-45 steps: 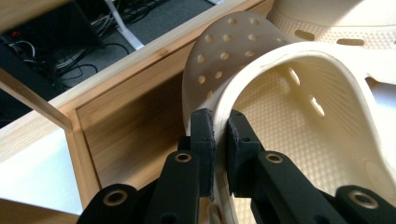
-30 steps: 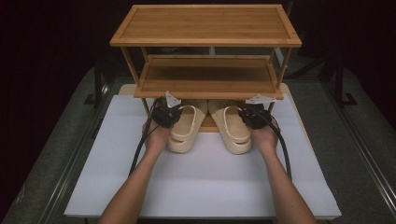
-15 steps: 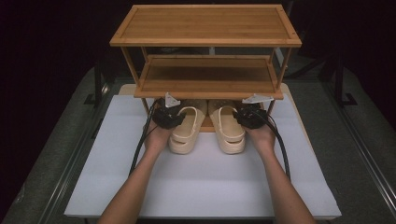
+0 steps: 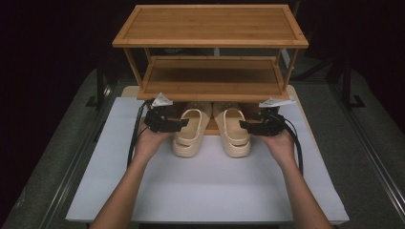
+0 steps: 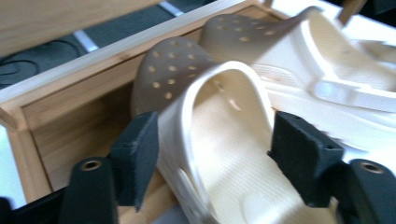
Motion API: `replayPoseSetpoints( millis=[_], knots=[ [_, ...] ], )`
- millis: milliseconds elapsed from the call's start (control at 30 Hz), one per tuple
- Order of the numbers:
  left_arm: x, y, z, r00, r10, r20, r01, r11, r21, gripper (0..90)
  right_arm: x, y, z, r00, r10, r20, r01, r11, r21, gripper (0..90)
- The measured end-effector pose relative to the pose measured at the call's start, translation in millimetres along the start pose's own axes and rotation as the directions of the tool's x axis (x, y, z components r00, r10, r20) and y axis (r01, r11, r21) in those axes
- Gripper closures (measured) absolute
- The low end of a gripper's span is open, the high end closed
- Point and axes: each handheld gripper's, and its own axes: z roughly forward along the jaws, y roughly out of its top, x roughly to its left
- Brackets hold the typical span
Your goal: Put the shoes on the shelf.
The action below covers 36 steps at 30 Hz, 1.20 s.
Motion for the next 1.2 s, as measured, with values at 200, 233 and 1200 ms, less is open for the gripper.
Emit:
replayPoseSetpoints(
  millis=[200, 233, 1200],
  knots=[
    [-3.8, -17.3, -24.7, 0.9988, 0.012, 0.047, -0.012, 0.9999, -0.004, 18.8, 1.8, -19.0, -21.7, 0.9982, -0.018, -0.057, 0.018, 1.0, 0.009, 27.4],
    [-3.9, -21.6, -28.5, 0.9985, 0.016, 0.052, -0.016, 0.9999, -0.004, 18.7, 2.6, -23.1, -24.4, 0.9974, -0.022, -0.068, 0.023, 1.0, 0.013, 26.6],
    [-13.8, -83.9, 13.9, 0.9871, 0.054, 0.151, -0.071, 0.991, 0.113, 13.6, 16.5, -76.2, 11.3, 0.9912, -0.059, -0.119, 0.077, 0.984, 0.16, 22.9]
  ],
)
